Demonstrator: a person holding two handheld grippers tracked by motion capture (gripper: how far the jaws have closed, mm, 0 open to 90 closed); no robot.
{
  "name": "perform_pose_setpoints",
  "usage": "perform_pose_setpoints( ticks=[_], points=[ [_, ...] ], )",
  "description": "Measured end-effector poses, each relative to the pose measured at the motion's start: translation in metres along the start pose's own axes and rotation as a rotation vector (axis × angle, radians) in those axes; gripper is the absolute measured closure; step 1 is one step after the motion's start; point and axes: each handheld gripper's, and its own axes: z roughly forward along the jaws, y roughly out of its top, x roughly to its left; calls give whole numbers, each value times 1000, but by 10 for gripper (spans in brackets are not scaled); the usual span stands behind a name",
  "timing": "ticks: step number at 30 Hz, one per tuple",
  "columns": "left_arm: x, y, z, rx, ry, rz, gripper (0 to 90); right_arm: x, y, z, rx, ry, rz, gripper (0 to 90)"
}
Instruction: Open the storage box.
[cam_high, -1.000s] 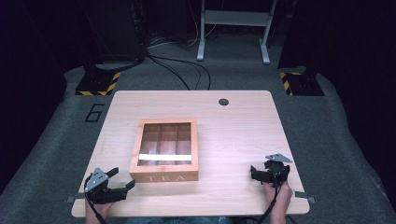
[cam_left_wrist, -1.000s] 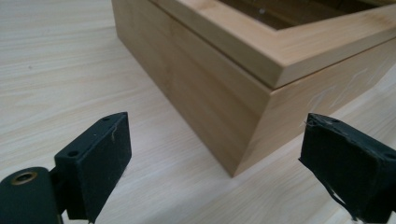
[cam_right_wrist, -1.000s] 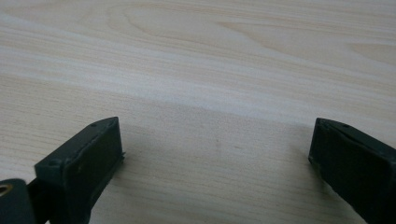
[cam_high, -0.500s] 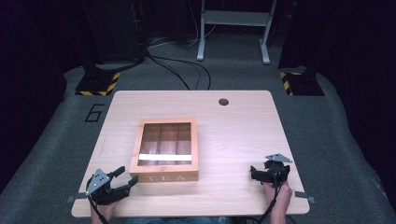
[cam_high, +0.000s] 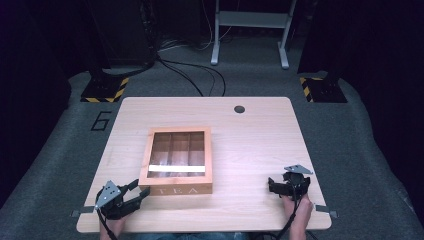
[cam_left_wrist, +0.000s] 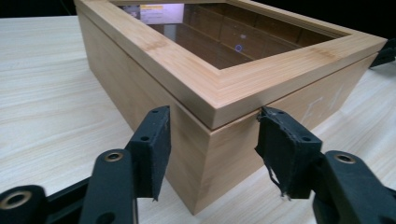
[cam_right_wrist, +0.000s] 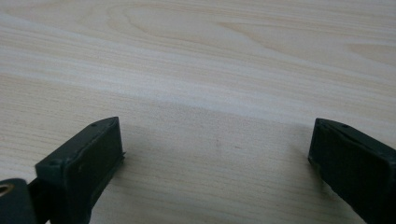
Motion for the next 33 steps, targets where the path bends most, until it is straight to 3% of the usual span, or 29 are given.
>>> perform_pose_setpoints(
  ticks=[11, 19, 21, 33],
  points=[
    [1, 0, -1, 2, -3, 5, 468, 0, 0, 0, -1, 0, -2, 25],
    [2, -2, -2, -10, -17, -21, 496, 0, 0, 0, 0, 0, 0, 25],
    [3, -1, -4, 7, -29, -23, 500, 0, 0, 0, 0, 0, 0, 25],
    [1, -1, -3, -9, -7, -16, 507, 0, 0, 0, -1, -1, -3, 25]
  ],
)
